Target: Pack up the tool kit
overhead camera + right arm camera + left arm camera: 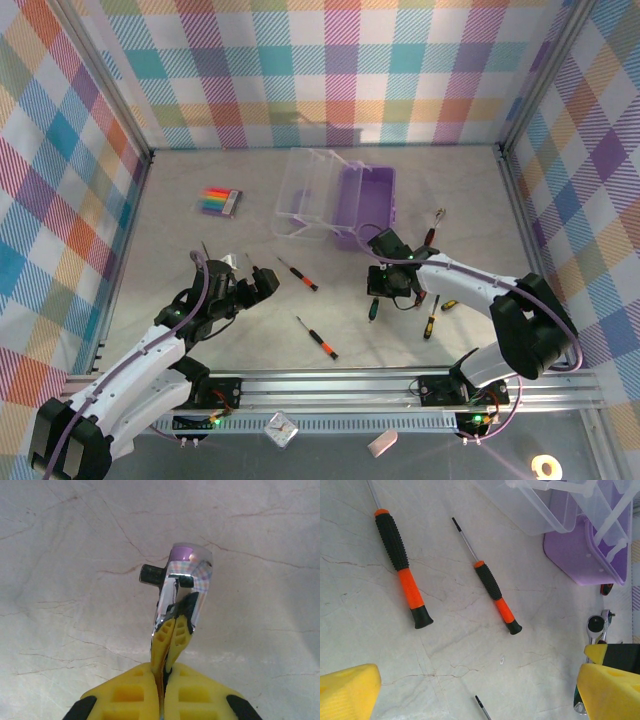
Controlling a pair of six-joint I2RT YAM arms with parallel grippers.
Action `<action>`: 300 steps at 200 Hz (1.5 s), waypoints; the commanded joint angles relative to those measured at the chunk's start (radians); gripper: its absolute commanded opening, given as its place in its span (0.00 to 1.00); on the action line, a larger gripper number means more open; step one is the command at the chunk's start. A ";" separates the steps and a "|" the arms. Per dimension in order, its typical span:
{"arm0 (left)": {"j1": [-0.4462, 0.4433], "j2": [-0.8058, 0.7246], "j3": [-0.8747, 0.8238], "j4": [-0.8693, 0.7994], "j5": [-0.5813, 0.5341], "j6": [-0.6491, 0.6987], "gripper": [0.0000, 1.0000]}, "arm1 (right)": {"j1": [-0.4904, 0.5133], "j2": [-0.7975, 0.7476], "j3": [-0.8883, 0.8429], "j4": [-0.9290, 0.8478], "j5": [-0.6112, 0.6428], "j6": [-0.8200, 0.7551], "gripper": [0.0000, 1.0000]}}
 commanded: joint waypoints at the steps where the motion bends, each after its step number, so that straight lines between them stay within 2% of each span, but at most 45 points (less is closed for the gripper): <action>1: -0.014 -0.007 0.037 -0.008 -0.014 0.004 1.00 | -0.005 -0.023 0.070 -0.014 0.018 -0.056 0.02; 48: -0.013 0.031 0.058 0.007 -0.011 0.008 1.00 | -0.070 -0.027 0.198 -0.065 0.026 -0.123 0.02; 83: -0.014 0.047 0.061 0.040 -0.020 0.007 1.00 | -0.188 0.060 0.370 -0.080 -0.023 -0.229 0.02; 109: -0.014 0.059 0.064 0.075 -0.018 0.013 1.00 | -0.272 0.219 0.520 -0.050 -0.060 -0.331 0.02; 133: -0.015 0.061 0.058 0.095 -0.011 0.015 1.00 | -0.287 0.401 0.686 -0.059 -0.087 -0.405 0.02; 196: -0.016 0.051 0.064 0.056 -0.048 0.005 1.00 | -0.308 0.814 1.123 -0.181 -0.159 -0.392 0.02; 219: -0.016 0.058 0.072 0.054 -0.048 0.002 1.00 | -0.308 0.863 1.149 -0.181 -0.117 -0.361 0.03; 254: -0.017 0.081 0.095 0.042 -0.047 0.014 1.00 | -0.309 0.878 1.146 -0.176 -0.152 -0.359 0.10; 300: -0.018 0.097 0.093 0.070 -0.037 0.009 1.00 | -0.308 0.845 1.142 -0.179 -0.145 -0.362 0.31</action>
